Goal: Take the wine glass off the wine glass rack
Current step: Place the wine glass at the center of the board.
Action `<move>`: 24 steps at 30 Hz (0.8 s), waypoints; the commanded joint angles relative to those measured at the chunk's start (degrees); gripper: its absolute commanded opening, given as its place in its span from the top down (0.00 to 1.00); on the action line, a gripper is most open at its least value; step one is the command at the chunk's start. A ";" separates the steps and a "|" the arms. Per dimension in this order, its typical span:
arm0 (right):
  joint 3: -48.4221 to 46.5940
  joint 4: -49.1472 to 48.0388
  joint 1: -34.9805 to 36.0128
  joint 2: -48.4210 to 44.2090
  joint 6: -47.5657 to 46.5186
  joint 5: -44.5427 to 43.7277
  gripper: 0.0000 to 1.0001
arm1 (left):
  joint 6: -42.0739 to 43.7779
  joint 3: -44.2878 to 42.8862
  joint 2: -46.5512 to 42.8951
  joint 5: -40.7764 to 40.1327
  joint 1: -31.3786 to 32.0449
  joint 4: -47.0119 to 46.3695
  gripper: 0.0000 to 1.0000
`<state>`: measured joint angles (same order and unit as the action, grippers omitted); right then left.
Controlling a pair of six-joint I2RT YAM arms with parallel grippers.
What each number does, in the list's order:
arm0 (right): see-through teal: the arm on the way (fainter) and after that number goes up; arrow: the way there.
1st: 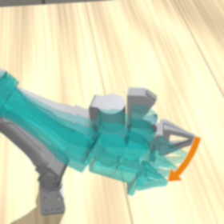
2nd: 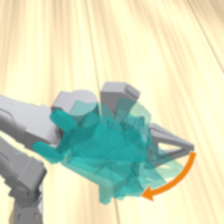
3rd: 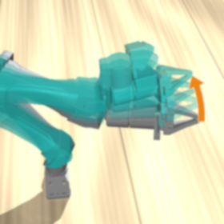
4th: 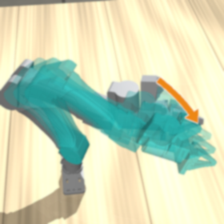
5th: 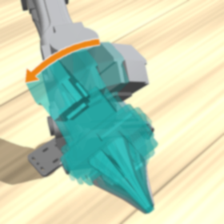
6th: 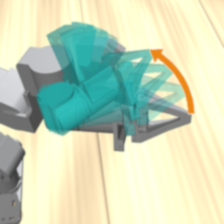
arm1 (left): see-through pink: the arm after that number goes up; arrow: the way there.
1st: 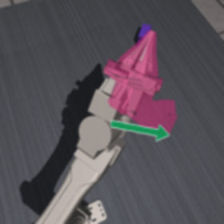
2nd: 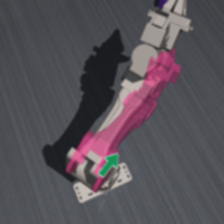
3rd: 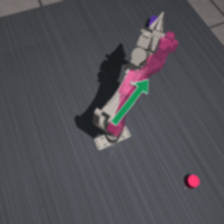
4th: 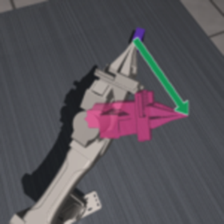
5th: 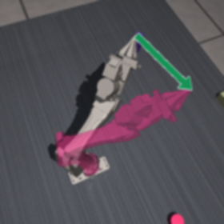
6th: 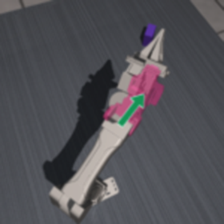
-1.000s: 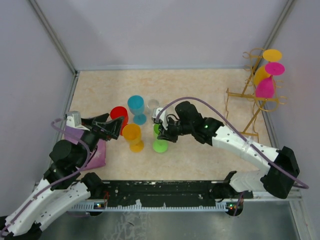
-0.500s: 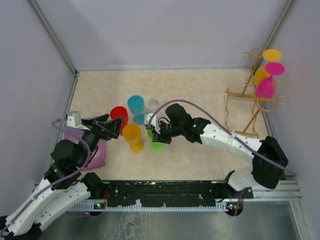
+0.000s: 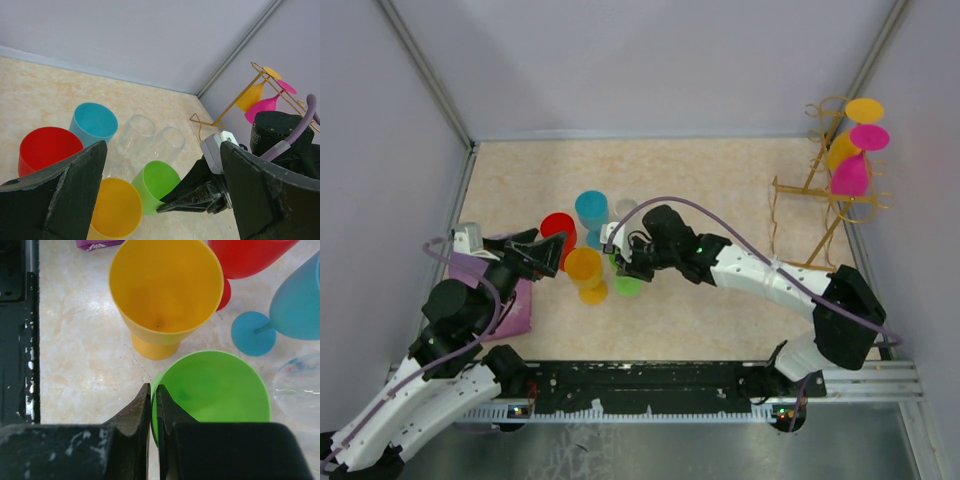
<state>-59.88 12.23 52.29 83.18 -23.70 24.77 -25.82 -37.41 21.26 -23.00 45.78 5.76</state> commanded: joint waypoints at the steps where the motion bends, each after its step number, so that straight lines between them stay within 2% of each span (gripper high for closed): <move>1: -2.79 -3.31 0.61 2.07 0.54 -3.46 0.95 | -0.46 -0.10 -0.55 -0.47 0.10 0.07 0.00; 7: -3.70 -6.08 0.91 3.84 1.03 -7.35 0.93 | -0.54 -0.30 -0.54 -0.37 0.10 0.41 0.00; 9: -4.00 -6.91 0.89 4.14 1.12 -8.30 0.89 | -0.54 -0.36 -0.55 -0.21 0.10 0.55 0.00; 11: -4.02 -8.47 0.88 4.14 1.56 -9.37 0.78 | -0.59 -0.38 -0.59 -0.24 0.06 0.49 0.00; 12: -3.98 -9.19 0.89 4.16 1.89 -9.79 0.77 | -0.55 -0.33 -0.55 -0.28 0.07 0.54 0.00; 15: -3.80 -10.73 0.90 3.61 2.47 -9.47 0.76 | -0.59 -0.38 -0.52 -0.09 0.10 0.56 0.00; 19: -2.41 -14.35 0.91 1.59 3.47 -9.42 0.70 | -0.67 -0.36 -0.59 -0.08 0.09 0.78 0.00; 24: -1.02 -17.42 0.91 -1.60 4.45 -9.48 0.69 | -0.55 -0.38 -0.56 0.19 0.10 0.90 0.00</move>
<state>-61.14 1.61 52.75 86.41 -20.43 15.79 -26.00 -37.41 21.21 -22.96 45.78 6.46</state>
